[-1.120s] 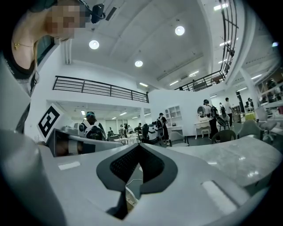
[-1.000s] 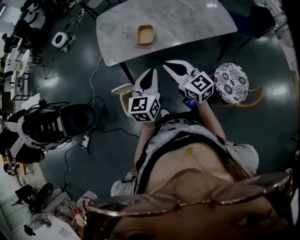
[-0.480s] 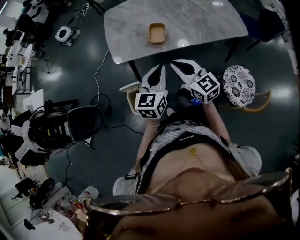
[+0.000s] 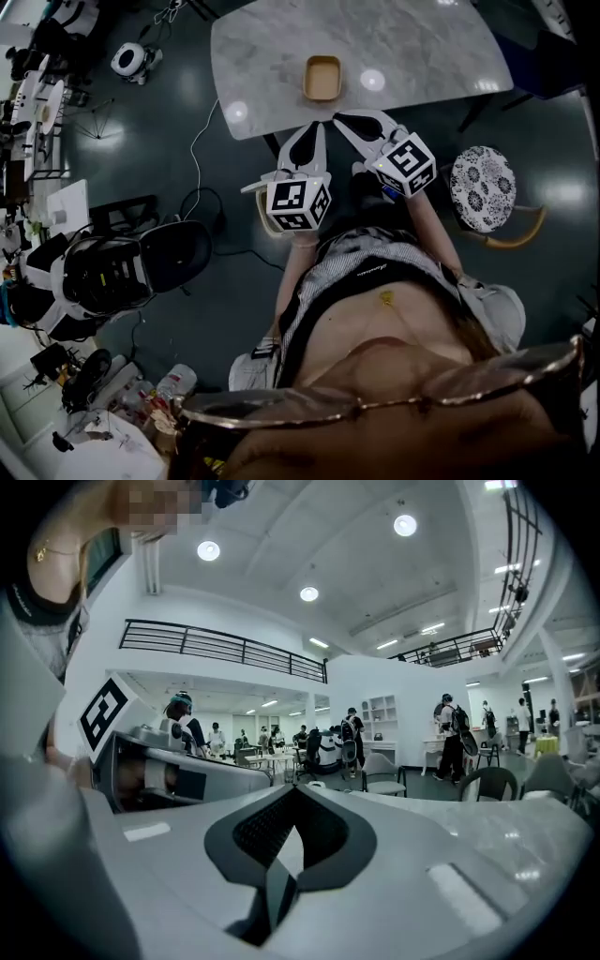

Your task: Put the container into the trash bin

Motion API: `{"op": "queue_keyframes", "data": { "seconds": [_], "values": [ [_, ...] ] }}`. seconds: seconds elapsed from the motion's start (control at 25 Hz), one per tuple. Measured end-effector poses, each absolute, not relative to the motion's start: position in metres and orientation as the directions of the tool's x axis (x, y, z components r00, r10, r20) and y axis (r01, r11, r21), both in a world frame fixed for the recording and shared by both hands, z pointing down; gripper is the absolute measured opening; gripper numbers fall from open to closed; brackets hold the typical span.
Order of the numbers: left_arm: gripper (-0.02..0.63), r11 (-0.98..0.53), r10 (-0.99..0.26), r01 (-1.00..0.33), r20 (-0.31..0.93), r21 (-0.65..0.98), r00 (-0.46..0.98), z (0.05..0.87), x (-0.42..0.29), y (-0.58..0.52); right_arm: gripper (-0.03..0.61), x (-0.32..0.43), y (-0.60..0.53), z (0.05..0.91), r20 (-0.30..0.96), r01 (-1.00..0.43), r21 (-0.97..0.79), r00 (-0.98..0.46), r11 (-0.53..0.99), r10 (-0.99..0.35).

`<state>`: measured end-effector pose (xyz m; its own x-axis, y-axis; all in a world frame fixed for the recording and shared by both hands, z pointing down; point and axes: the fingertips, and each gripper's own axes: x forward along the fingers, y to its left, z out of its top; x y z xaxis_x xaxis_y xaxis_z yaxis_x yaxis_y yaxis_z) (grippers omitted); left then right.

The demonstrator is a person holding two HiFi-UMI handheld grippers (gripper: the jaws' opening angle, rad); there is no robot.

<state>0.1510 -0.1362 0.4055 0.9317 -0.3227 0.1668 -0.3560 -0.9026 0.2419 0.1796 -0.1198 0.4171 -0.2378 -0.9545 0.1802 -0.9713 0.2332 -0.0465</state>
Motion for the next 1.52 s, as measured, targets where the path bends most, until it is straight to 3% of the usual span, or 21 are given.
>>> {"op": "queue_keyframes", "data": {
  "seconds": [0.72,1.12,1.52],
  "values": [
    [0.002,-0.846,-0.438,-0.473,0.185,0.245,0.879,0.425,0.214,-0.169,0.026,0.236,-0.163,0.438,0.250,-0.903,0.012,-0.413,0.430,-0.876],
    [0.002,-0.793,-0.510,-0.556,0.229,0.248,0.829,0.442,0.213,-0.218,0.026,0.262,-0.215,0.507,0.466,-0.828,0.157,-0.418,0.538,-0.780],
    [0.002,-0.727,-0.569,-0.636,0.291,0.259,0.769,0.463,0.191,-0.224,0.026,0.264,-0.218,0.619,0.724,-0.667,0.218,-0.379,0.713,-0.576]
  ]
}}
